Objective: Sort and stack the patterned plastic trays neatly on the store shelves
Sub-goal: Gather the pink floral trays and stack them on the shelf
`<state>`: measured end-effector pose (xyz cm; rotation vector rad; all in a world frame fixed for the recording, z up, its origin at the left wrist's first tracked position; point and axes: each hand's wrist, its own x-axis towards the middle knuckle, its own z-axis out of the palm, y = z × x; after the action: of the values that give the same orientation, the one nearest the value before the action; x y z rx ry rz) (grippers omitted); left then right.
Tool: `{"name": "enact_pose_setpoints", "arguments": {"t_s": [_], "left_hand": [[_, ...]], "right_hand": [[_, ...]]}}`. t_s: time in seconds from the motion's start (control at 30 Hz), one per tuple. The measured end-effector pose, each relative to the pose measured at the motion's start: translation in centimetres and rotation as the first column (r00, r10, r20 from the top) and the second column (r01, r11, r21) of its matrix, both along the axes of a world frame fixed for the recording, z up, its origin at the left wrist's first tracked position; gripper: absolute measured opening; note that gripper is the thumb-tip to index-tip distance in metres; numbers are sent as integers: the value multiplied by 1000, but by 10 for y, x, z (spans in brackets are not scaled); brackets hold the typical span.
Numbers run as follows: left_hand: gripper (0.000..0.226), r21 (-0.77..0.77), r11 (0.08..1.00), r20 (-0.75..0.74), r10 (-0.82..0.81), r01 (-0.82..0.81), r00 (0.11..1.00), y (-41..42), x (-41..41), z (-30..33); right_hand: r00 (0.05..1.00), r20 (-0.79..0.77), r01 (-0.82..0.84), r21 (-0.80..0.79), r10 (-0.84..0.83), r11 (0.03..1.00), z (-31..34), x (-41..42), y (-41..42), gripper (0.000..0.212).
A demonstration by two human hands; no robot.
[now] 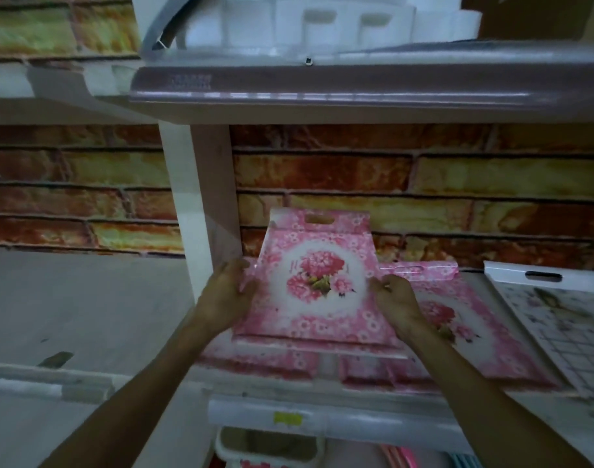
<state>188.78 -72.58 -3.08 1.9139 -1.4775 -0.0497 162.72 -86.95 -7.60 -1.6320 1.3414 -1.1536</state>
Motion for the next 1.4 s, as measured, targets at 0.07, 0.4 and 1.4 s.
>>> {"name": "enact_pose_setpoints", "arguments": {"t_s": [0.07, 0.4, 1.4], "left_hand": [[40, 127, 992, -145, 29, -11, 989, -7, 17, -4], [18, 158, 986, -251, 84, -44, 964, -23, 72, -32], [25, 493, 867, 247, -53, -79, 968, -46, 115, -73]], "right_hand": [[1000, 2, 19, -6, -19, 1000, 2, 11, 5, 43], [951, -311, -16, -20, 9, 1000, 1, 60, 20, 25], [624, -779, -188, -68, 66, 980, -9, 73, 21, 42]]}}
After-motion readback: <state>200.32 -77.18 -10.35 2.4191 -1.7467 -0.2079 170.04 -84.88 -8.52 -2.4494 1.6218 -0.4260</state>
